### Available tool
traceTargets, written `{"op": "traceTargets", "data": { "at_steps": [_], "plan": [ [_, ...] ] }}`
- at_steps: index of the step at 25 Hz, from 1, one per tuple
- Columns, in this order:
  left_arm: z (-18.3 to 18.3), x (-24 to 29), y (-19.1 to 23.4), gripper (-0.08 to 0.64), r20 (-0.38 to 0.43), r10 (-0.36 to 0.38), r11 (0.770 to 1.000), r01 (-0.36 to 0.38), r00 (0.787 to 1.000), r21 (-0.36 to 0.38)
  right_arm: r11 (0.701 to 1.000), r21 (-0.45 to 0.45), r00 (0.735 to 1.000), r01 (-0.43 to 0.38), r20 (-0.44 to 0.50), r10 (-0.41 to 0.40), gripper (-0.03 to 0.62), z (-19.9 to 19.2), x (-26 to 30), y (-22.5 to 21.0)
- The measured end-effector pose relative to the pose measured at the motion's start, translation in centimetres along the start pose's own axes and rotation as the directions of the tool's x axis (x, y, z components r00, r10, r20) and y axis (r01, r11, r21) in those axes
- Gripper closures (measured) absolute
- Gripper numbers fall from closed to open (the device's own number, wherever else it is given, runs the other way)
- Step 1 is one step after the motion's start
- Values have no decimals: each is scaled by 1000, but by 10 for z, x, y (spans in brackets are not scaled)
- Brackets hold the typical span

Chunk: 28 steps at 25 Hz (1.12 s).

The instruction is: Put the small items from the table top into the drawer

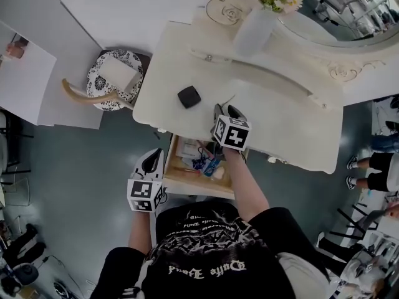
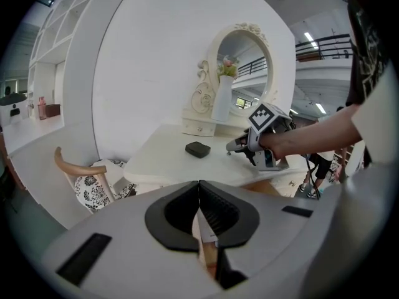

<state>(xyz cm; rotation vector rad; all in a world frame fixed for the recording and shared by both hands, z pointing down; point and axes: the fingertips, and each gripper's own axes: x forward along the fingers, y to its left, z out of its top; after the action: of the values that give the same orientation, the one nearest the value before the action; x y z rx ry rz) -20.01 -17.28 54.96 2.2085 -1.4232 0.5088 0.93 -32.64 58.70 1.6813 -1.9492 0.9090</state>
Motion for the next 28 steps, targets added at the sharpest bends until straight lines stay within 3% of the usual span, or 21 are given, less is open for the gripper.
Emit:
{"op": "traceTargets", "data": {
  "at_steps": [8,11,16,28],
  "plan": [
    [-7,-4,17,543,-11,24,999,-24,1000,-24,998,31,998,55,-42,-53,434,-3,13,-7],
    [-5,-3,22,544,-4,33,999,-33,999,-31,995,29,994,96,-55,-94,505,-3,14,-13],
    [-6,0,21,545,-10,24,999,-25,1000,-27,993,0,989,120,-81,-120,529,-4,13,-16],
    [-5,2,12,543,0,21,999,-21,1000,-35,997,-44,996,67,-64,-70,534,-2,4,-14]
  ]
}}
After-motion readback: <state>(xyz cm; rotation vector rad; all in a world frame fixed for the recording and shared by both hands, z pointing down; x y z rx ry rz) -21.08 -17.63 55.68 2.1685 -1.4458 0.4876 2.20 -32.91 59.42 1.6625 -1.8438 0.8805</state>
